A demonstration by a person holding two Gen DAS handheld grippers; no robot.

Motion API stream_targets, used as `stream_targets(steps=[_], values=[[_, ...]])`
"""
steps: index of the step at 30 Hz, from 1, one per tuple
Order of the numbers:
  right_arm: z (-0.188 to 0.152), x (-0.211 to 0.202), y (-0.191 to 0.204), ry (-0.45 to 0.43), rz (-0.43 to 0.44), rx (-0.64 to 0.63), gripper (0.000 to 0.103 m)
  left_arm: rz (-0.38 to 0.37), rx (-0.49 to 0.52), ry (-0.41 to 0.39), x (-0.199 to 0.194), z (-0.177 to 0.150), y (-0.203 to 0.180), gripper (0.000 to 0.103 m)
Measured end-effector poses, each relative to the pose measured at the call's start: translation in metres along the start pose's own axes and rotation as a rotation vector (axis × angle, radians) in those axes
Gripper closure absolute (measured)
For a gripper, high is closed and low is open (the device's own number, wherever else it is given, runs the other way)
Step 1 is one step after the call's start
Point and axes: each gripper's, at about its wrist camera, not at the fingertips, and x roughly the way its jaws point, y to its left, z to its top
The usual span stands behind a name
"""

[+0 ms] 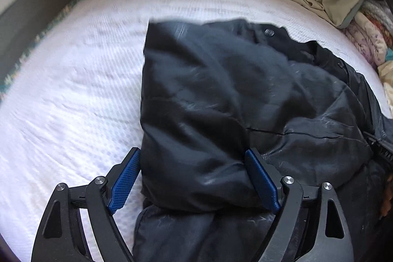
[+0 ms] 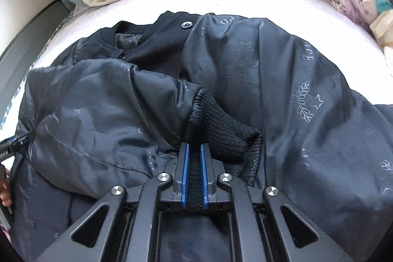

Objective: Fold large clothes

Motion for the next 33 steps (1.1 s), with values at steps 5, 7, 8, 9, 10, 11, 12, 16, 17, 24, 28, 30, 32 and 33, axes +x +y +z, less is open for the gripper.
stream_targets(steps=[5, 7, 8, 9, 10, 11, 12, 16, 17, 24, 28, 30, 32, 33], values=[[0.013, -0.044, 0.009, -0.084, 0.038, 0.006, 0.085, -0.047, -0.028, -0.142, -0.053, 0.009, -0.002, 0.011], [0.017, -0.069, 0.01, -0.134, 0.069, 0.018, 0.077, -0.08, -0.044, -0.23, -0.081, 0.009, -0.002, 0.003], [0.018, -0.078, 0.011, -0.152, 0.074, 0.016, 0.074, -0.088, -0.044, -0.277, -0.094, 0.008, -0.002, 0.0], [0.018, -0.089, 0.012, -0.176, 0.078, 0.013, 0.07, -0.095, -0.039, -0.323, -0.105, 0.007, -0.002, 0.0], [0.017, -0.102, 0.013, -0.203, 0.08, 0.012, 0.068, -0.094, -0.023, -0.371, -0.116, 0.005, -0.004, 0.0], [0.015, -0.116, 0.013, -0.23, 0.074, 0.018, 0.062, -0.089, -0.004, -0.409, -0.126, 0.003, -0.006, 0.0], [0.014, -0.129, 0.011, -0.251, 0.07, 0.029, 0.054, -0.082, 0.009, -0.435, -0.133, 0.001, -0.008, 0.0], [0.004, -0.176, -0.007, -0.302, 0.08, 0.101, 0.047, -0.088, 0.03, -0.467, -0.153, -0.005, -0.013, 0.0], [0.001, -0.186, -0.014, -0.306, 0.077, 0.121, 0.046, -0.092, 0.03, -0.465, -0.155, -0.006, -0.013, 0.0], [-0.052, -0.25, -0.122, -0.398, 0.012, 0.433, 0.043, -0.117, 0.018, -0.462, -0.167, -0.017, -0.01, 0.0], [-0.095, -0.251, -0.194, -0.406, -0.028, 0.666, 0.042, -0.134, 0.0, -0.454, -0.17, -0.02, -0.005, 0.0], [-0.118, -0.249, -0.225, -0.397, -0.099, 0.739, 0.043, -0.123, 0.0, -0.46, -0.172, -0.022, -0.005, 0.0], [-0.139, -0.249, -0.253, -0.379, -0.105, 0.846, 0.042, -0.111, -0.002, -0.462, -0.173, -0.023, -0.003, 0.0], [-0.15, -0.25, -0.267, -0.385, -0.086, 0.907, 0.042, -0.11, -0.007, -0.463, -0.174, -0.023, -0.002, 0.0]])
